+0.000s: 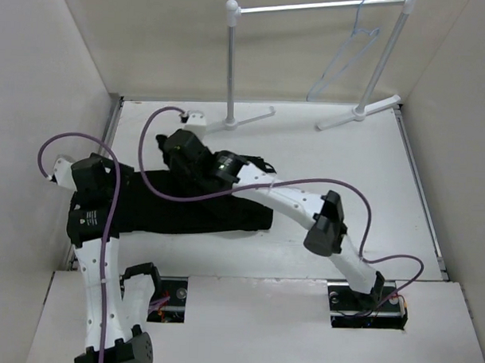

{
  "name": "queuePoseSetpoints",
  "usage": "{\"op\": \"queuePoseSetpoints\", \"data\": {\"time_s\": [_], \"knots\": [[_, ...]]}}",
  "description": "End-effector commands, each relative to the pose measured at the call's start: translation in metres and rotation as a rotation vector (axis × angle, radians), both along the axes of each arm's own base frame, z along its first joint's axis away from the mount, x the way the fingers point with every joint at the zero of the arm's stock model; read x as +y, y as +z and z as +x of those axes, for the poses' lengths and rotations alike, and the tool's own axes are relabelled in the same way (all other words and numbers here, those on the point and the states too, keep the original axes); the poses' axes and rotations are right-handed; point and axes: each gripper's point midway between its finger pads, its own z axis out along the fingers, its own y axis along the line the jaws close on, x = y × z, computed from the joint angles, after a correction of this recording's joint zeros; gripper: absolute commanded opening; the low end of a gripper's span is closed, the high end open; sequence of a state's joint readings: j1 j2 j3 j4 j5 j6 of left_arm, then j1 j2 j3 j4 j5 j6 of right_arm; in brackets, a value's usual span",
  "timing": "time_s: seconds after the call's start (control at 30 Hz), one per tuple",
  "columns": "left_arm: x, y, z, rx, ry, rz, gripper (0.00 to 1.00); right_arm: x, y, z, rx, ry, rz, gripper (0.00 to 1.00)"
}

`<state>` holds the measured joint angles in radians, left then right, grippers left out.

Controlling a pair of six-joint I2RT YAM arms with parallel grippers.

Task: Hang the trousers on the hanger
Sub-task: Fold the trousers at the center of the board.

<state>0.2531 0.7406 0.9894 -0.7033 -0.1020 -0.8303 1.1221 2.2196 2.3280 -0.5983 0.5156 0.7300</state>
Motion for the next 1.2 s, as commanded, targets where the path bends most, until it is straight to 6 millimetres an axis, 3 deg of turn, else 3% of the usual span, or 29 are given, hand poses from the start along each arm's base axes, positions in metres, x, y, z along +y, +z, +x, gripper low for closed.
{"op": "queuePoseSetpoints", "data": {"time_s": [0.0, 0.07, 0.13, 0.17, 0.2, 0.3, 0.33, 0.4, 0.43, 0.53, 0.57, 0.63, 0.73, 0.8, 0.97, 1.07, 1.17], "knots": [[0.03, -0.006, -0.021, 0.067, 0.137, 0.093, 0.73, 0.059, 0.044, -0.041, -0.019, 0.173, 0.193, 0.23], [0.039, -0.001, -0.025, 0.065, 0.178, 0.113, 0.74, 0.081, 0.036, -0.06, 0.009, 0.258, 0.223, 0.29], [0.043, 0.005, -0.029, 0.063, 0.197, 0.13, 0.74, 0.09, 0.018, -0.079, 0.072, 0.336, 0.214, 0.53], [0.045, 0.008, -0.03, 0.067, 0.204, 0.145, 0.74, 0.084, 0.013, -0.086, 0.1, 0.353, 0.2, 0.64], [0.047, 0.008, -0.031, 0.077, 0.205, 0.16, 0.74, 0.073, 0.013, -0.091, 0.118, 0.357, 0.196, 0.74], [0.049, -0.003, -0.031, 0.102, 0.2, 0.16, 0.74, 0.015, 0.039, -0.066, 0.1, 0.327, 0.269, 0.87], [0.047, -0.012, -0.031, 0.123, 0.191, 0.151, 0.74, -0.002, 0.048, -0.059, 0.089, 0.322, 0.294, 0.88], [0.044, -0.032, -0.028, 0.156, 0.171, 0.127, 0.74, -0.056, 0.042, -0.036, 0.094, 0.263, 0.294, 0.85], [0.042, -0.043, -0.028, 0.175, 0.162, 0.113, 0.74, -0.083, 0.029, -0.025, 0.106, 0.222, 0.267, 0.78], [0.038, -0.073, -0.032, 0.222, 0.156, 0.078, 0.74, -0.151, -0.037, -0.001, 0.177, 0.123, 0.122, 0.52], [0.036, -0.079, -0.034, 0.229, 0.152, 0.07, 0.74, -0.172, -0.06, 0.003, 0.207, 0.092, 0.074, 0.5], [0.031, -0.095, -0.038, 0.253, 0.142, 0.046, 0.74, -0.206, -0.101, 0.005, 0.259, 0.05, -0.009, 0.59], [0.023, -0.115, -0.04, 0.277, 0.117, 0.01, 0.74, -0.24, -0.14, 0.005, 0.297, 0.014, -0.062, 0.85], [0.019, -0.126, -0.039, 0.282, 0.097, -0.009, 0.74, -0.236, -0.155, -0.003, 0.347, 0.081, -0.02, 0.86], [0.006, -0.138, -0.04, 0.297, 0.043, -0.036, 0.72, -0.202, -0.162, -0.013, 0.405, 0.184, 0.151, 0.84], [0.001, -0.147, -0.046, 0.316, 0.025, -0.037, 0.67, -0.197, -0.177, -0.007, 0.44, 0.151, 0.213, 0.7], [-0.005, -0.153, -0.045, 0.33, 0.005, -0.039, 0.58, -0.203, -0.19, 0.01, 0.472, 0.084, 0.287, 0.35]]}}
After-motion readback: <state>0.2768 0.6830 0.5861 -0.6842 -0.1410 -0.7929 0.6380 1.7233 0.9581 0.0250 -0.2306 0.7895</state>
